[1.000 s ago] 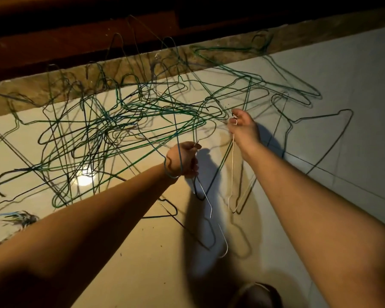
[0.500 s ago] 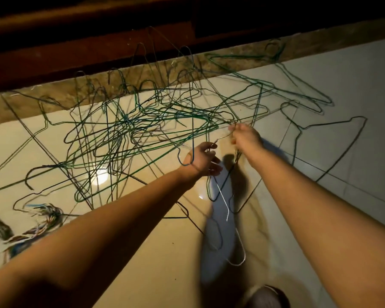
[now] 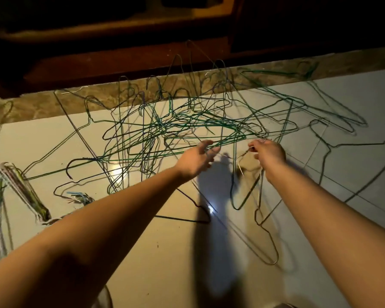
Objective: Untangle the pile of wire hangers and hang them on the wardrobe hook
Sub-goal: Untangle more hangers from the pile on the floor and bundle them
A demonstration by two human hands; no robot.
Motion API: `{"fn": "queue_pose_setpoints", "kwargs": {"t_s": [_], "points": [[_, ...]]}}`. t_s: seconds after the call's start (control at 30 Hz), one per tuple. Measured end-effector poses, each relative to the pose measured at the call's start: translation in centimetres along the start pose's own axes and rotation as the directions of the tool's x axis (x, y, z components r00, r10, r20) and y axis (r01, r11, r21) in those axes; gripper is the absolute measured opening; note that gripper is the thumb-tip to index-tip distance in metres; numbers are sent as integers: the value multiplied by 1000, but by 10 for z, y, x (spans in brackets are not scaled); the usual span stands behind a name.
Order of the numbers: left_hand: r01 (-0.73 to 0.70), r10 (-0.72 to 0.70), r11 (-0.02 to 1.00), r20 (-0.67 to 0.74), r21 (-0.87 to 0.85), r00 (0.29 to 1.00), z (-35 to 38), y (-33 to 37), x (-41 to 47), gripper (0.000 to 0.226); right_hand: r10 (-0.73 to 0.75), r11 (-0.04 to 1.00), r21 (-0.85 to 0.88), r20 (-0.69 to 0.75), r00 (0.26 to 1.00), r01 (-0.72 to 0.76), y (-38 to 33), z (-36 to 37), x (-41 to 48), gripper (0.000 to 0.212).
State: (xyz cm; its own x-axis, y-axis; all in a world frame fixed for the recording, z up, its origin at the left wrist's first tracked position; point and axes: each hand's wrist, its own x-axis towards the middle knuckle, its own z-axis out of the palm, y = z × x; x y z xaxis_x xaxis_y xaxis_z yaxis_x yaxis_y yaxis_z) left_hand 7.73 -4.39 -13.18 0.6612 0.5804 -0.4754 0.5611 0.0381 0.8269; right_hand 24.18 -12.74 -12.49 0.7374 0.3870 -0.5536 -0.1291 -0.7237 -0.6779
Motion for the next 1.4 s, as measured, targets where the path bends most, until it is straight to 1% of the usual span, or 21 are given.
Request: {"fn": "queue_pose_setpoints", "kwargs": {"t_s": [0.03,0.07,0.13,0.17,0.2,0.23,0.27,0.33,0.37,0.43,0.5,0.6,0.7,0.8,0.87,0.97,1.0,1.07,1.13,1.2,1.4], "points": [[-4,14,988,-62,154,998,-9,-12,5,52,19,998,58,14,1000,-20,1,1,-1,31],[0,42,945,-120,327,992,-19,-24,9,48,68,980,180,70,995,-80,1,1,-4,30],[55,92,790,-207,610,974,-37,-46,12,41,136,887,408,214,967,-215,4,3,-10,30],[85,104,704,-220,705,970,-44,-55,12,39,147,849,468,236,961,-245,6,5,-11,30],[101,121,640,-230,762,966,-48,-59,10,38,160,811,525,223,961,-257,6,9,-11,29],[100,150,616,-242,781,959,-49,-65,10,37,173,777,578,182,968,-248,8,12,-8,29],[85,195,634,-265,768,944,-49,-66,8,36,195,735,635,138,971,-238,7,16,-6,28],[70,239,743,-361,666,901,-49,-68,9,37,226,693,693,54,973,-200,4,18,-2,28],[71,232,792,-407,606,883,-49,-70,10,38,225,707,685,20,974,-177,4,17,0,29],[98,192,827,-441,554,877,-53,-72,14,39,196,744,656,-28,980,-130,5,14,4,30],[147,129,800,-406,582,905,-57,-75,18,38,148,764,640,-48,988,-84,5,10,8,32],[141,95,720,-297,680,950,-58,-76,24,35,73,788,615,-65,995,-17,2,5,9,34],[146,98,715,-305,684,947,-57,-73,28,32,13,806,590,-75,997,34,4,1,9,33],[170,77,733,-329,658,941,-58,-69,31,27,8,844,537,-32,999,11,6,0,4,32],[180,64,761,-348,624,935,-60,-68,32,25,21,878,476,39,999,-38,8,0,0,30],[190,36,825,-385,532,922,-63,-69,33,23,60,910,383,255,965,-158,18,1,-4,16],[192,31,844,-404,500,914,-64,-70,32,23,76,916,351,324,943,-195,22,2,-5,15],[182,34,883,-445,433,895,-63,-73,31,22,112,919,308,394,912,-246,27,5,-5,18],[151,42,917,-467,370,883,-62,-73,28,22,123,907,326,402,907,-267,29,9,-4,26],[132,38,939,-476,318,879,-60,-73,26,27,117,912,325,382,917,-252,28,12,-2,34],[92,51,967,-533,239,845,-56,-72,25,39,140,883,368,388,911,-293,26,14,-1,32]]}}
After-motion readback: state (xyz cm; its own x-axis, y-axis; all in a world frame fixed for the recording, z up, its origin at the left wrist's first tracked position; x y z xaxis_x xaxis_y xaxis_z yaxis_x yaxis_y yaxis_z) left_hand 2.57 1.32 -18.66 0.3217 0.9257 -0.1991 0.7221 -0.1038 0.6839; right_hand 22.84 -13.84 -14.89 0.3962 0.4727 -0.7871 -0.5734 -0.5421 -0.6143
